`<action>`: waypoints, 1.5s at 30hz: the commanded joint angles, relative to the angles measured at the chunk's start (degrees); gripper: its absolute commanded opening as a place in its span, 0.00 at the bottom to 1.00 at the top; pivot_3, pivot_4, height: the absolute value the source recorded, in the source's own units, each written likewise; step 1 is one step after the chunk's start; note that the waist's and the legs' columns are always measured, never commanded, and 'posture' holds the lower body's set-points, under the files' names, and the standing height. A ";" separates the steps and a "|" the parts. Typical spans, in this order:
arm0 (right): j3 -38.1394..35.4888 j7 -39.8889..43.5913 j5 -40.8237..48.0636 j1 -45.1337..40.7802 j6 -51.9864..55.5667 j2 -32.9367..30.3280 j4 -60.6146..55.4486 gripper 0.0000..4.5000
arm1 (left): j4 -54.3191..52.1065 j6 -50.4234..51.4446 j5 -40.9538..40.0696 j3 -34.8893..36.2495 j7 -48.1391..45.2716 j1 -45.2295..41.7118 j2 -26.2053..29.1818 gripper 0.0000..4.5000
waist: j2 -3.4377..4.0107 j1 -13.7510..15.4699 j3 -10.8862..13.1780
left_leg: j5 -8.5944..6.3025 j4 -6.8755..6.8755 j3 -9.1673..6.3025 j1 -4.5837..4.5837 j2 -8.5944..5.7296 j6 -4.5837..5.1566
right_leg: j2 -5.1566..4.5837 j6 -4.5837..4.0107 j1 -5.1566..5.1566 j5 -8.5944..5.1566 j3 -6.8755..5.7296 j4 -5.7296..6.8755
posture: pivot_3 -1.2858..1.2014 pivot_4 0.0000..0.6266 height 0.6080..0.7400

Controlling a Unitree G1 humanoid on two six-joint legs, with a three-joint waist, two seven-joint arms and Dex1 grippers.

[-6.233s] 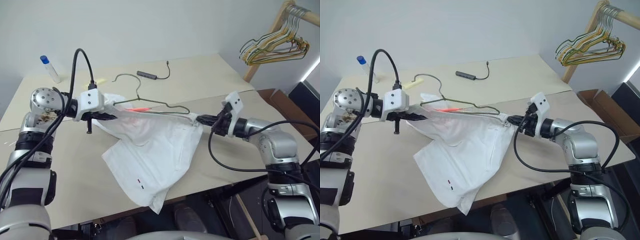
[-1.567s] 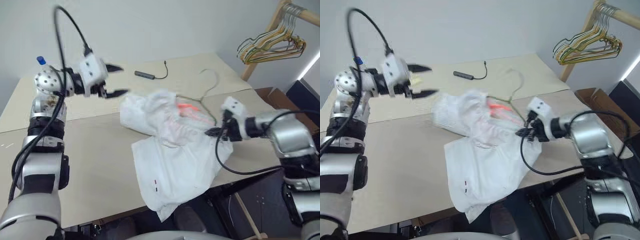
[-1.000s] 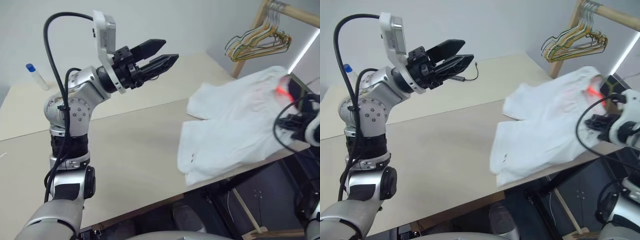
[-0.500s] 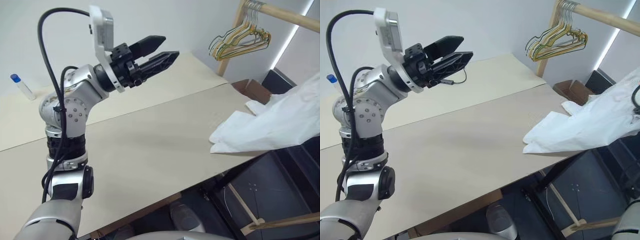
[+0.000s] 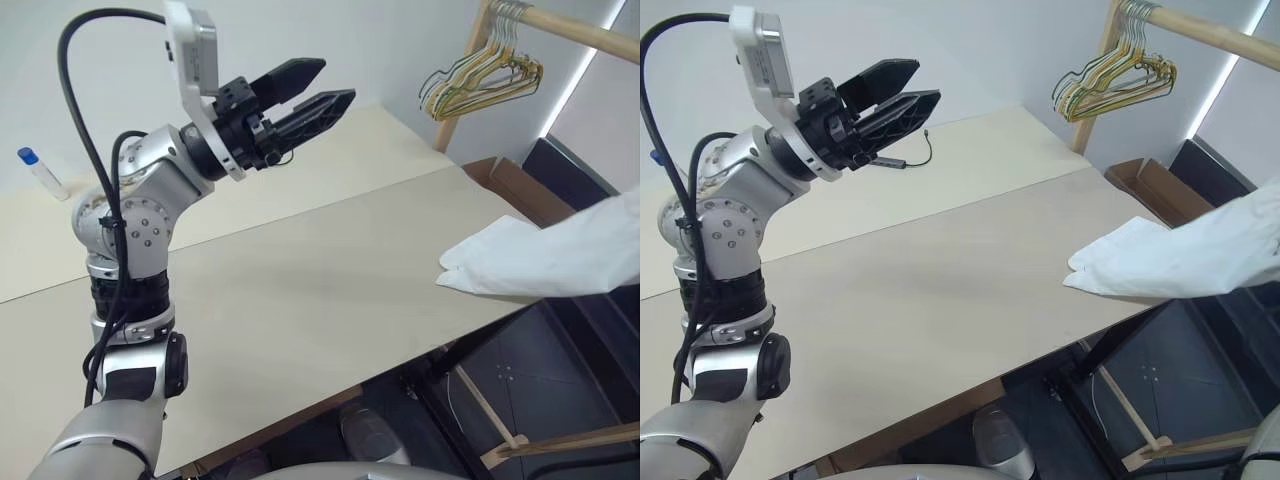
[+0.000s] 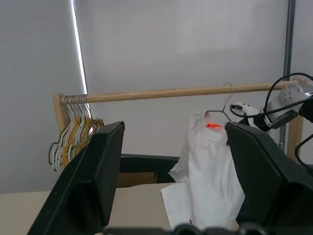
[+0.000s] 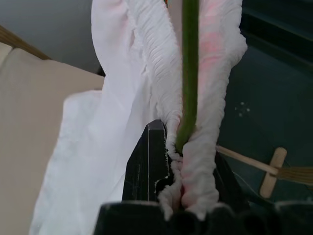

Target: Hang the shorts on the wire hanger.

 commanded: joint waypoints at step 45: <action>34.84 43.46 12.35 17.96 -49.81 26.17 -52.02 0.99 | -18.96 -11.66 13.79 5.37 -3.26 37.98 19.91 0.80 | -0.79 6.16 0.29 | -0.06 -0.41 -0.05 0.66 0.16 -0.02 | 0.03 0.01 0.08 0.58 0.62 -0.66 | 0.51 0.00 1.00</action>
